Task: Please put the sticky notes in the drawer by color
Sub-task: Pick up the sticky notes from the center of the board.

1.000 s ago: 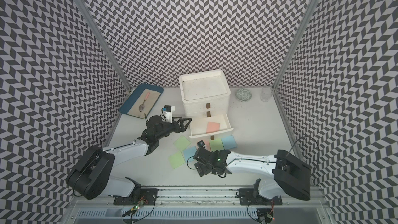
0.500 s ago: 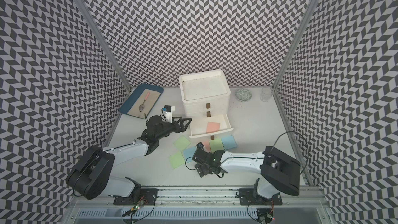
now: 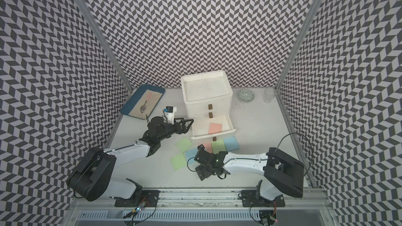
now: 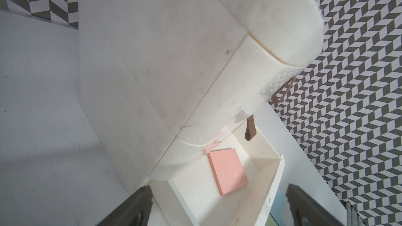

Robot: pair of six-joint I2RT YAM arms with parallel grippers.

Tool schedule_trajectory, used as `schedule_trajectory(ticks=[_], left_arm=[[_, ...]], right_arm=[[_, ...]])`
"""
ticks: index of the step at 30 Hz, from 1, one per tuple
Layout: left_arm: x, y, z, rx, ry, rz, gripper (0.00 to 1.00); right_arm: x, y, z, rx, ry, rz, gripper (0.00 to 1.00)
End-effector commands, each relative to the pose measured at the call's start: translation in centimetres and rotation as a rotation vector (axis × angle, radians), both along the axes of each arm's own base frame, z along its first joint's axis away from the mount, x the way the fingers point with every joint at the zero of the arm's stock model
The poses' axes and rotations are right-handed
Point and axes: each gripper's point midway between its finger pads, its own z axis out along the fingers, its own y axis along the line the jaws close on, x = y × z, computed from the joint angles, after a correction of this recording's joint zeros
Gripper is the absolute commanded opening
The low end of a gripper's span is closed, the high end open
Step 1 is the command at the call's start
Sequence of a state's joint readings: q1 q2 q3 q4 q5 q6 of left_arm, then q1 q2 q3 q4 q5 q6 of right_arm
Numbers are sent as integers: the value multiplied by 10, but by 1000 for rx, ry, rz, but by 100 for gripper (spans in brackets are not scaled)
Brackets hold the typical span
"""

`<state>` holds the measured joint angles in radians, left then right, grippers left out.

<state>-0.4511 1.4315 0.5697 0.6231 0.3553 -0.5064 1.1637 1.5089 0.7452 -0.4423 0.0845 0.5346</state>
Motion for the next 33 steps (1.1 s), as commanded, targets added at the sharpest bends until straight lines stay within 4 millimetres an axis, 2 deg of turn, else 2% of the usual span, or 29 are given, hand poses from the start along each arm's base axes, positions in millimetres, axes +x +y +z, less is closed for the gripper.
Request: schedule_trajectory(ticks=[1, 6, 10, 16, 20, 22, 28, 33], left_arm=[[1, -1, 1, 10, -12, -6, 99], [1, -1, 2, 8, -14, -4, 99], [0, -1, 3, 4, -15, -5, 99], [0, 0, 4, 6, -19, 0, 99], [-1, 1, 7, 4, -27, 4, 100], [0, 2, 8, 6, -30, 10, 100], [-2, 4, 12, 5, -39, 13, 99], [-2, 8, 18, 22, -58, 33, 100]], right_arm=[[-19, 6, 3, 28, 72, 0, 100], [-30, -9, -12, -38, 71, -30, 100], [-35, -5, -16, -78, 41, -23, 100], [-38, -15, -26, -185, -1, -31, 93], [-37, -13, -23, -158, -6, -39, 81], [-35, -10, -17, -138, -19, -48, 76], [-17, -1, 17, -47, -95, -90, 75], [16, 9, 70, 115, -183, -142, 75]])
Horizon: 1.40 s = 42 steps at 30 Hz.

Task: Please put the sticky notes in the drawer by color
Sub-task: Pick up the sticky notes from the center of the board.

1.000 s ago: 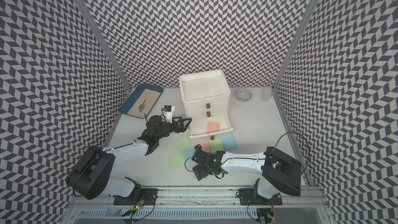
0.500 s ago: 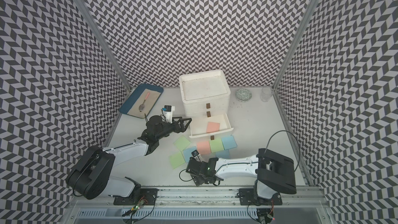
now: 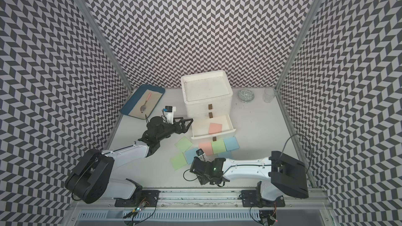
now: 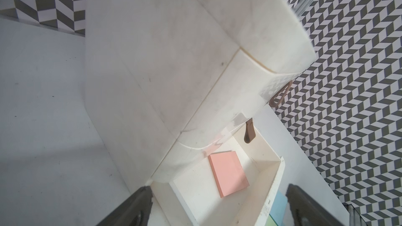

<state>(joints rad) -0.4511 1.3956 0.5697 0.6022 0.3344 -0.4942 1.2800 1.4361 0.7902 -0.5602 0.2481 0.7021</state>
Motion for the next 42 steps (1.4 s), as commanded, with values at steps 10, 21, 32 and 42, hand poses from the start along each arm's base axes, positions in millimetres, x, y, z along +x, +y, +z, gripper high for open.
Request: schedule_trajectory(ticks=[10, 21, 32, 42], left_arm=[[-28, -8, 64, -108, -113, -113, 100], [-75, -67, 107, -363, -2, -448, 97], [-84, -102, 106, -317, 11, -508, 86], [-77, -109, 96, -302, 23, -501, 58]], right_arm=[[127, -26, 165, 505, -375, -189, 76], [155, -26, 206, 606, -469, -72, 77], [147, -16, 203, 616, -459, 38, 78], [145, -16, 211, 632, -468, 57, 78]])
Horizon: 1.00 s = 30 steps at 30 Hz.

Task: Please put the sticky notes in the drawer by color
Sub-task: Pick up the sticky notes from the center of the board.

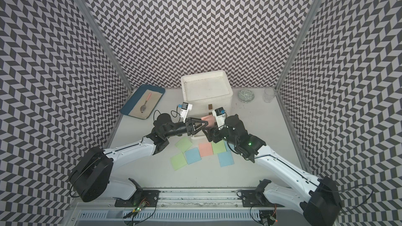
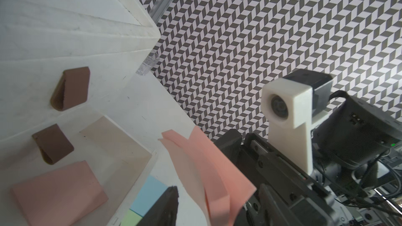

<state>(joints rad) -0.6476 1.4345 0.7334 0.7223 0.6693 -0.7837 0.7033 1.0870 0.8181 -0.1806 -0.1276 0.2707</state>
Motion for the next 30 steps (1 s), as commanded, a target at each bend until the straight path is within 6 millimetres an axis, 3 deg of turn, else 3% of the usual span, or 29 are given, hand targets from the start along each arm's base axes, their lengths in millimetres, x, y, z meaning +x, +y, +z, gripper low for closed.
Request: schedule_trajectory(ticks=[1, 4, 7, 11, 19, 23, 25, 30], left_arm=[[2, -2, 10, -12, -38, 8, 51], [3, 0, 9, -8, -42, 20, 33], [7, 5, 7, 15, -52, 52, 28], [15, 18, 6, 11, -40, 95, 4], [26, 55, 15, -6, -48, 168, 3], [19, 57, 26, -25, -64, 126, 4], [13, 54, 29, -26, -70, 79, 4], [-1, 48, 40, -59, -80, -25, 4]], right_arm=[[5, 5, 28, 52, -75, 18, 78], [6, 4, 28, 50, -77, 13, 78], [8, 1, 25, 36, -85, -3, 81], [12, -3, 23, 19, -80, -18, 85], [19, -33, 36, 117, -89, -83, 94], [14, -31, 40, 298, 33, 94, 92], [6, -27, 47, 398, 85, 222, 86], [-11, -13, 53, 456, 159, 441, 81]])
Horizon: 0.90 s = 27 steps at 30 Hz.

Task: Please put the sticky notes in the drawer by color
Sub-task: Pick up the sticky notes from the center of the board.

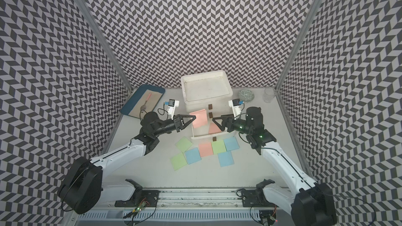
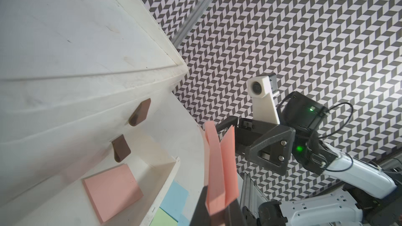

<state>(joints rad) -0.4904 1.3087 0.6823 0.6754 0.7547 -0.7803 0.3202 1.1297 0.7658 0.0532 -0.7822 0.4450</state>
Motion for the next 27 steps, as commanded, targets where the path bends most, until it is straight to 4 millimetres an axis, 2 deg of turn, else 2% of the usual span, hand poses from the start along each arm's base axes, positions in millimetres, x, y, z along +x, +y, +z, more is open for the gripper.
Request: schedule_trajectory(ticks=[1, 7, 10, 13, 23, 27], left_arm=[[-19, -6, 27, -61, -52, -122, 4], [-30, -9, 45, -125, -61, -201, 4], [-28, -10, 46, -135, -46, -213, 4], [-27, -12, 43, -134, -27, -231, 4], [-20, -17, 30, -117, 11, -236, 4], [-14, -16, 21, -89, 21, -212, 6]], right_arm=[[-35, 23, 23, 120, -2, 306, 81], [-40, 26, 12, 137, 33, 363, 77], [-46, 27, 19, 173, 28, 398, 75], [-50, 27, 27, 188, 14, 427, 69], [-54, 27, 28, 191, 10, 448, 36], [-49, 27, 23, 181, 12, 419, 12]])
